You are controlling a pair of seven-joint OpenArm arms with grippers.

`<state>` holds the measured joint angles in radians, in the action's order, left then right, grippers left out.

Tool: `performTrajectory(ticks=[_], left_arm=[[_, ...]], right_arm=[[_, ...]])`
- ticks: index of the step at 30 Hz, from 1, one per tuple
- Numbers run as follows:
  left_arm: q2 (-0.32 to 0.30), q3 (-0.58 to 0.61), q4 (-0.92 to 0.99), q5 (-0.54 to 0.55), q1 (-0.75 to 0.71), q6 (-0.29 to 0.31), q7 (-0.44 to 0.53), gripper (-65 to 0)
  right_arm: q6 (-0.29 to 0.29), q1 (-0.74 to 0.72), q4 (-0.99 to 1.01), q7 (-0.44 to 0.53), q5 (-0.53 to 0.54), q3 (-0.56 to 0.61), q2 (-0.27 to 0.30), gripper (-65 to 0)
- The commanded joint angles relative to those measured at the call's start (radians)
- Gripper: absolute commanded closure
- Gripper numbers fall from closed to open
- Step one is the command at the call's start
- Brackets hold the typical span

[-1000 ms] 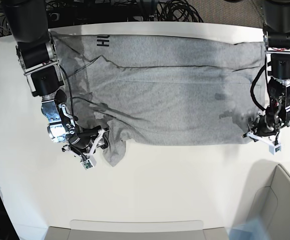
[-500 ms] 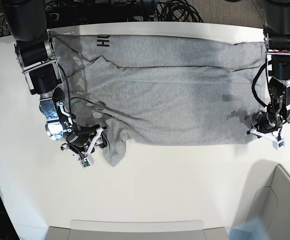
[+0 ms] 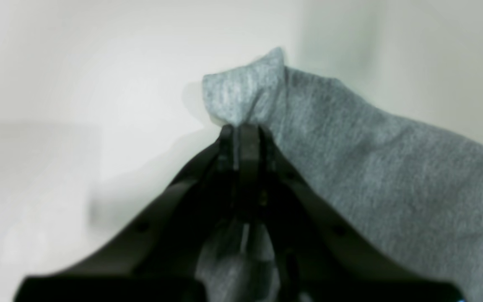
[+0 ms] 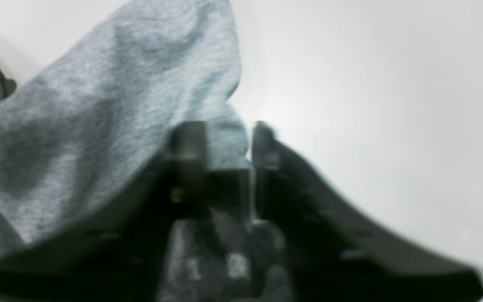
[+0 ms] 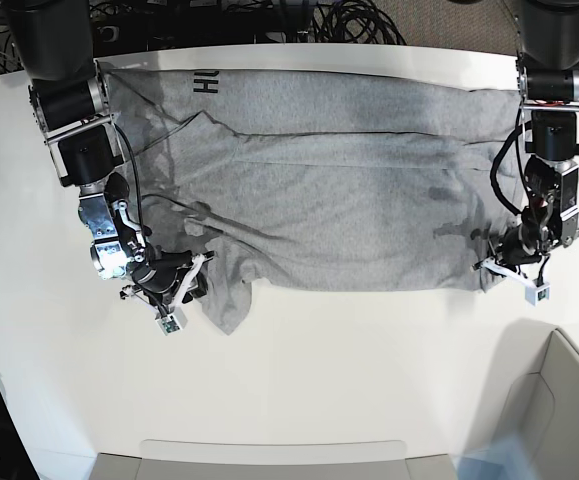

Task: Fold the T-shirt properly
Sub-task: 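Grasp the hem corners with both grippers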

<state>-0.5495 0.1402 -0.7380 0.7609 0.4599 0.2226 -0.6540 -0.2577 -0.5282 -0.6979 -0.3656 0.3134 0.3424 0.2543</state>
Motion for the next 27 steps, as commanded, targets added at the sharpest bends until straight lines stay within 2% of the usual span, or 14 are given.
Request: performTrajectory(ticks=[1, 2, 6, 10, 14, 21, 24, 27], left_arm=[[-0.016, -0.012, -0.013, 0.001, 0.017, 0.001, 0.021, 0.0], [-0.016, -0.040, -0.018, 0.001, 0.015, 0.001, 0.027, 0.0], [-0.016, -0.198, -0.084, 0.001, -0.037, 0.002, 0.027, 0.0], [-0.016, -0.278, -0.193, 0.001, -0.099, 0.002, 0.026, 0.0], [-0.017, -0.285, -0.252, 0.001, -0.149, 0.004, -0.003, 0.0], [-0.017, -0.288, -0.366, 0.001, -0.229, 0.002, -0.014, 0.0], [-0.017, -0.345, -0.430, 0.001, -0.280, 0.002, -0.019, 0.0], [-0.016, -0.409, -0.481, 0.001, -0.323, 0.002, -0.069, 0.0]], right_arm=[[-0.012, 0.009, 0.002, -0.091, -0.021, 0.004, 0.001, -3.3], [-0.012, 0.010, -0.013, -0.089, -0.021, 0.004, 0.001, 0.0], [-0.012, 0.026, -0.101, -0.094, -0.020, 0.004, 0.007, 0.0], [-0.009, 0.067, -0.223, -0.105, -0.020, 0.002, 0.026, 0.0], [-0.007, 0.090, -0.331, -0.218, -0.020, -0.022, 0.041, 0.0], [-0.012, 0.167, -0.532, -0.373, -0.020, -0.242, 0.026, 0.0], [-0.012, 0.197, -0.607, -0.422, -0.020, -0.268, 0.030, 0.0], [-0.012, 0.233, -0.681, -0.464, -0.020, -0.288, 0.040, 0.0]])
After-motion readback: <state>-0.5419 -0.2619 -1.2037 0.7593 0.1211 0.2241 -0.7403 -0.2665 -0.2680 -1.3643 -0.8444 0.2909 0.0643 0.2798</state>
